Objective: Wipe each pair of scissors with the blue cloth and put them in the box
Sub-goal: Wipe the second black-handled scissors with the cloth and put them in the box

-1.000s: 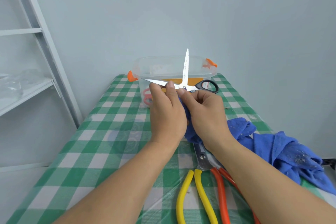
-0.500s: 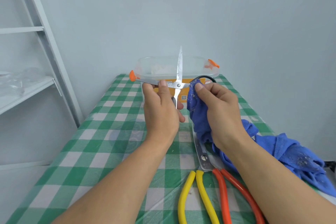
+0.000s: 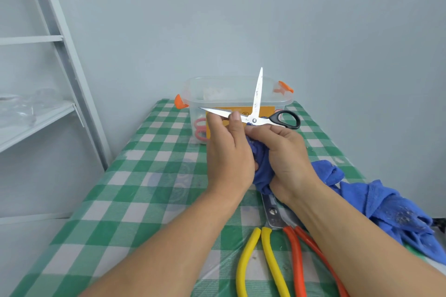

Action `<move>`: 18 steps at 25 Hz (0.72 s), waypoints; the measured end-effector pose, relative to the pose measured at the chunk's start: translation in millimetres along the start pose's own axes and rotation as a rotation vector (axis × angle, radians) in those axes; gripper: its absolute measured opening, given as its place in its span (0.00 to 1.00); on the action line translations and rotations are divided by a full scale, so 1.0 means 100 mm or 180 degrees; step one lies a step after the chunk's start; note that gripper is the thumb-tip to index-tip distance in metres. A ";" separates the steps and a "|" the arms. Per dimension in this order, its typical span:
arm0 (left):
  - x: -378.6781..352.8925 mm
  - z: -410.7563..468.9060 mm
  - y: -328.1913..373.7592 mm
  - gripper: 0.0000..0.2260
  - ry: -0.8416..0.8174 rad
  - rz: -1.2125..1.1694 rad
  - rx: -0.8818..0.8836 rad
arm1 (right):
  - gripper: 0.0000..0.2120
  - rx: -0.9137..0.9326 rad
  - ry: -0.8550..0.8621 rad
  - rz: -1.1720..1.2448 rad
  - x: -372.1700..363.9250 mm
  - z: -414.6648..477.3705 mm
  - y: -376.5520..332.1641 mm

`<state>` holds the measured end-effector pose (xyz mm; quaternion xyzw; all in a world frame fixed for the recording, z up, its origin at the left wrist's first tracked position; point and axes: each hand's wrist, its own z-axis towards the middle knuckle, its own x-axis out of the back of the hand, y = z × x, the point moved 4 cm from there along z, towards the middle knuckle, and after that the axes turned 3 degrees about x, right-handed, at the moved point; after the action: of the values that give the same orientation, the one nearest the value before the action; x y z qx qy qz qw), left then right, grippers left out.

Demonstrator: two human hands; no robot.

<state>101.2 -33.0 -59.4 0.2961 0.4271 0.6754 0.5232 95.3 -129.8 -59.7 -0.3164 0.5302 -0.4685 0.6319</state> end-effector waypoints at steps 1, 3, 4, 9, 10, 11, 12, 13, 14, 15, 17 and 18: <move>0.00 0.00 -0.01 0.10 0.0027 -0.0029 -0.0025 | 0.09 -0.0018 -0.0010 0.0051 0.00 -0.01 -0.01; 0.00 0.01 -0.02 0.10 0.0042 -0.0080 -0.0056 | 0.11 -0.0081 -0.0039 0.0098 0.00 -0.02 -0.04; 0.00 0.01 -0.02 0.09 0.0033 -0.0063 -0.0084 | 0.14 -0.0109 -0.0027 0.0110 0.00 -0.04 -0.05; 0.00 0.00 0.03 0.08 0.0013 0.0074 -0.0256 | 0.15 -0.0200 0.0101 0.0194 -0.03 -0.06 -0.04; 0.01 0.00 0.02 0.08 0.0004 0.0092 -0.0245 | 0.14 -0.0245 0.0115 0.0176 -0.02 -0.06 -0.04; 0.01 0.01 0.02 0.08 -0.0007 0.0099 -0.0237 | 0.13 -0.0280 0.0145 0.0143 -0.01 -0.06 -0.04; 0.02 0.01 0.02 0.08 -0.0020 0.0100 -0.0235 | 0.13 -0.0301 0.0187 0.0104 0.00 -0.06 -0.04; 0.02 0.01 0.03 0.09 -0.0025 0.0099 -0.0232 | 0.14 -0.0332 0.0249 0.0082 0.02 -0.05 -0.03; 0.03 0.00 0.04 0.09 -0.0028 0.0086 -0.0221 | 0.15 -0.0392 0.0320 0.0083 0.04 -0.05 -0.02; 0.03 -0.01 0.06 0.09 -0.0027 0.0055 -0.0197 | 0.15 -0.0479 0.0390 0.0105 0.06 -0.04 0.00; 0.02 -0.03 0.08 0.10 -0.0030 -0.0034 -0.0112 | 0.15 -0.0619 0.0428 0.0196 0.11 -0.03 0.03; 0.02 -0.03 0.08 0.10 -0.0021 -0.0076 -0.0039 | 0.13 -0.0664 0.0377 0.0254 0.12 -0.03 0.04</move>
<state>94.3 -32.4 -53.8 0.2901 0.4247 0.6707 0.5344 93.4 -139.3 -68.5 -0.3308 0.6247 -0.4031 0.5812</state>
